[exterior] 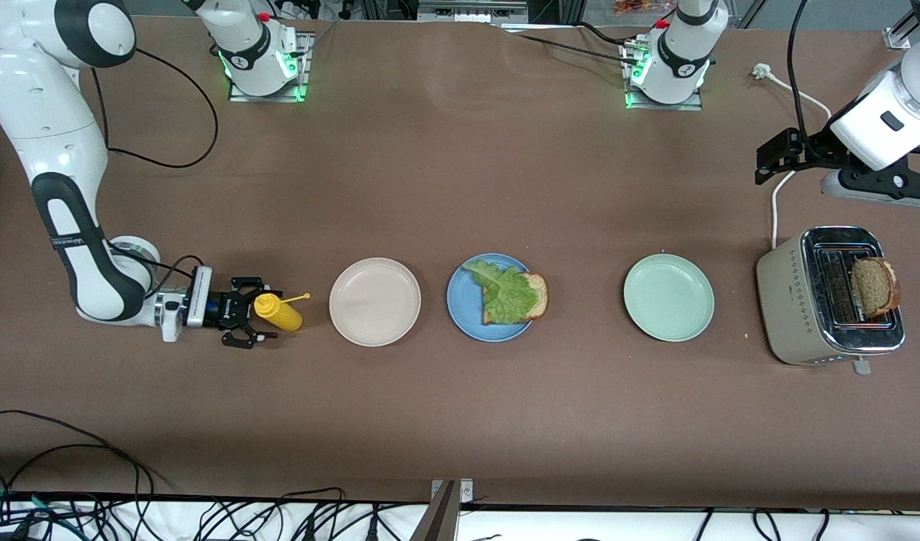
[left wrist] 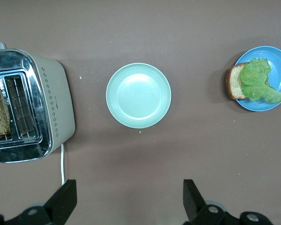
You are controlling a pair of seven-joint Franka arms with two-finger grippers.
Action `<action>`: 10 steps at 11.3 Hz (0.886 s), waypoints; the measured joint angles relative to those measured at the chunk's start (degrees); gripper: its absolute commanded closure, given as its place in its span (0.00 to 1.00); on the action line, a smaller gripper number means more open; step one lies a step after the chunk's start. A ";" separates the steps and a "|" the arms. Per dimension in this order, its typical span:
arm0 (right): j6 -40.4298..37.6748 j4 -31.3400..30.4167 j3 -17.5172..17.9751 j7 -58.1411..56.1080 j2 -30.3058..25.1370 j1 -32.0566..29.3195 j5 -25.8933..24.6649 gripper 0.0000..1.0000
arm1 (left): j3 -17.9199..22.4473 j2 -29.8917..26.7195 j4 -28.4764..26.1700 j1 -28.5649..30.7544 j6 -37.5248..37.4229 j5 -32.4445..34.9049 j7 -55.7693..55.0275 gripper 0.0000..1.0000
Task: Make sandwich in blue plate with both arms
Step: 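Lower the open right gripper around the yellow mustard bottle, then close the right gripper on the mustard bottle and lift it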
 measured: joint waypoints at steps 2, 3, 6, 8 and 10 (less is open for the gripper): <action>0.94 0.00 0.01 0.00 0.21 0.52 1.01 0.57 | 0.00 0.00 0.00 0.00 0.00 0.00 0.00 0.00; 1.10 0.00 0.01 0.00 0.28 0.67 1.82 0.82 | 0.00 0.00 0.00 0.00 0.00 0.00 0.00 0.00; 3.14 0.00 0.05 0.30 0.32 1.18 2.41 1.00 | 0.00 0.00 0.00 0.00 0.00 0.00 0.00 0.00; 3.88 0.07 0.23 0.81 0.32 1.62 2.62 1.00 | 0.00 0.00 0.00 0.00 0.00 0.00 0.00 0.00; 4.58 0.51 0.31 2.94 0.31 2.01 2.63 1.00 | 0.00 0.00 0.00 0.00 0.00 0.00 0.00 0.00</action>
